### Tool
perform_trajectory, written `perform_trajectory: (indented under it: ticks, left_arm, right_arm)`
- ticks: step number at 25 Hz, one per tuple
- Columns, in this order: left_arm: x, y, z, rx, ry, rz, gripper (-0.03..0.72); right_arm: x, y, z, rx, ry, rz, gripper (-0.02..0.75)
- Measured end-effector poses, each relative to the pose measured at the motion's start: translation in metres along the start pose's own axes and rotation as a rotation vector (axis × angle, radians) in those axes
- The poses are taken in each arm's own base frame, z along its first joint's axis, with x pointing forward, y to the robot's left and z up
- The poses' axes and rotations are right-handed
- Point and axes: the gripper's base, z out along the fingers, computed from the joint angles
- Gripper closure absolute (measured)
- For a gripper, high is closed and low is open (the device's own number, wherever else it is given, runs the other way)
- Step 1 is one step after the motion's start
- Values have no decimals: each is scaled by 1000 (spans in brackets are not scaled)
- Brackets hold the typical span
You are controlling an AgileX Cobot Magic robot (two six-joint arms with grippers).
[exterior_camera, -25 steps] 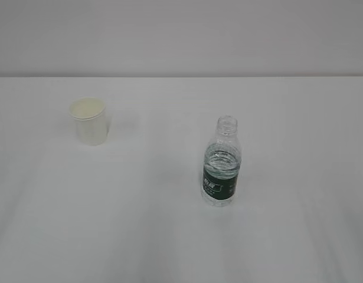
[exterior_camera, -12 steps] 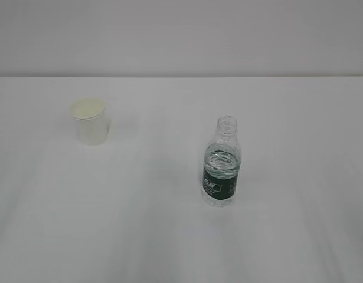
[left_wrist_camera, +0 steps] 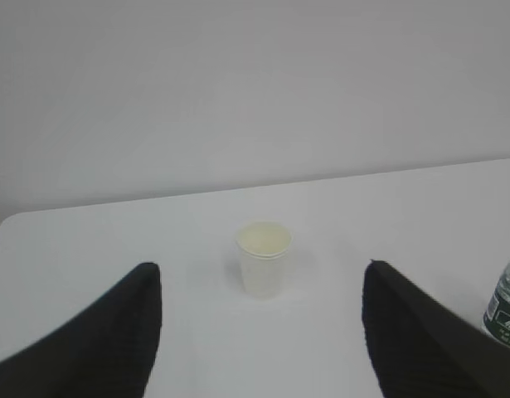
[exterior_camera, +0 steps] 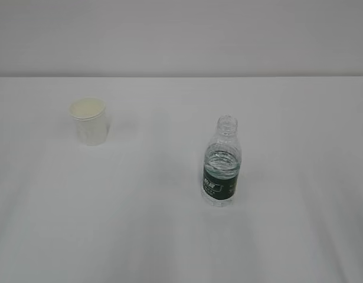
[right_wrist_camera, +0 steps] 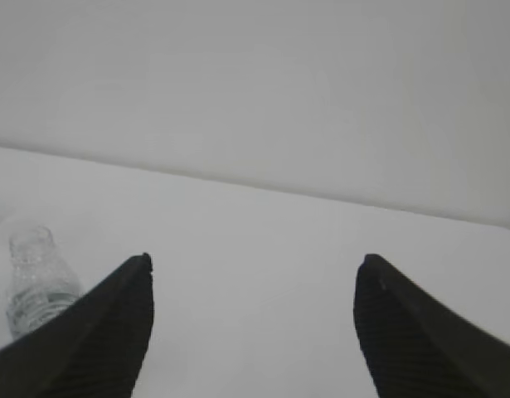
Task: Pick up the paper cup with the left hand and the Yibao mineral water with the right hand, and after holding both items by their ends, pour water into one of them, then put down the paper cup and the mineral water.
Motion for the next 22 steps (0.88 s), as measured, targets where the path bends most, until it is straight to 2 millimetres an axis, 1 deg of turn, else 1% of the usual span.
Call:
perform_trajectory:
  ticks: [6,10,14,18,22]
  left_arm:
    - [-1,0,0,0,-14,0,153]
    - [-2,0,0,-1,-22,0,155]
    - [-2,0,0,-2,-22,3,155]
    - [-2,1,0,-6,-22,11,156]
    - [-2,1,0,-8,-22,14,156]
  right_arm:
    - [6,-7,29,39,74,-44,167]
    - [8,-12,44,83,80,-51,167]
    - [9,-15,59,116,67,-95,167]
    - [11,-6,75,71,52,-157,167]
    - [16,4,92,26,47,-148,167]
